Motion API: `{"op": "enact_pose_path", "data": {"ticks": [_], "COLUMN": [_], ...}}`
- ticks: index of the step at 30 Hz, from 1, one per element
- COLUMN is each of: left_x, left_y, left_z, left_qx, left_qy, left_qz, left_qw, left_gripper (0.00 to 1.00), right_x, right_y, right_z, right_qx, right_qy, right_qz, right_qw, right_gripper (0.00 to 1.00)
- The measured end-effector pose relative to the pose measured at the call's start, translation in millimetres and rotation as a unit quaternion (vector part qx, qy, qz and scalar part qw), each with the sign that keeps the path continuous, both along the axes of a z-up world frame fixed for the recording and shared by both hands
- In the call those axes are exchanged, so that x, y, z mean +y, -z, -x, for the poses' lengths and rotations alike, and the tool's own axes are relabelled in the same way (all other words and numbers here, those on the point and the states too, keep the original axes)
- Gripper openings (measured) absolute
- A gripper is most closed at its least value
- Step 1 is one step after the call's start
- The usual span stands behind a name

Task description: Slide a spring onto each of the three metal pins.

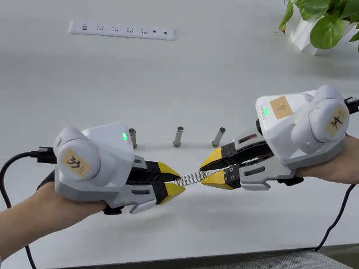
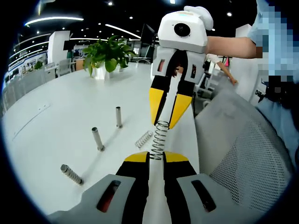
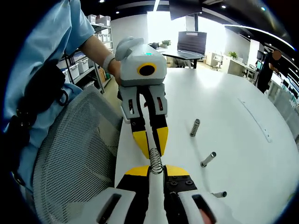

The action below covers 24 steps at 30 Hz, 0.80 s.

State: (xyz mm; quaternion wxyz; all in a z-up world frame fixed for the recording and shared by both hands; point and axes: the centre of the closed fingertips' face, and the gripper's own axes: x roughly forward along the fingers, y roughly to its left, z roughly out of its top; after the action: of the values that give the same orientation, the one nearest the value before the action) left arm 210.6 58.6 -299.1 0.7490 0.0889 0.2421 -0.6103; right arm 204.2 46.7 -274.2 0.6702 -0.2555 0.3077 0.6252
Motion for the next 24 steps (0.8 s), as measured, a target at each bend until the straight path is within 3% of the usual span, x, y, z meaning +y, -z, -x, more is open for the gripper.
{"op": "enact_pose_path", "data": {"ticks": [8, 16, 24], "left_x": [-1.5, -1.7, -1.9], "left_y": [4.2, 5.9, 6.0], "left_z": [1.3, 2.9, 3.5], "left_qx": [-0.012, -0.036, -0.033], "left_qy": [0.01, 0.025, 0.022], "left_qz": [-0.02, -0.038, -0.036], "left_qw": [0.9997, 0.9983, 0.9985], "left_gripper": [0.07, 0.07, 0.07], "right_x": [12.0, 14.8, 13.2], "right_y": [-7.1, -6.7, -5.2], "right_z": [1.0, 0.3, 1.5], "right_qx": [-0.017, -0.02, -0.02], "right_qy": [-0.02, -0.031, -0.032], "right_qz": [0.012, 0.019, 0.022], "right_qw": [0.9996, 0.9991, 0.999], "right_gripper": [0.06, 0.06, 0.06]}}
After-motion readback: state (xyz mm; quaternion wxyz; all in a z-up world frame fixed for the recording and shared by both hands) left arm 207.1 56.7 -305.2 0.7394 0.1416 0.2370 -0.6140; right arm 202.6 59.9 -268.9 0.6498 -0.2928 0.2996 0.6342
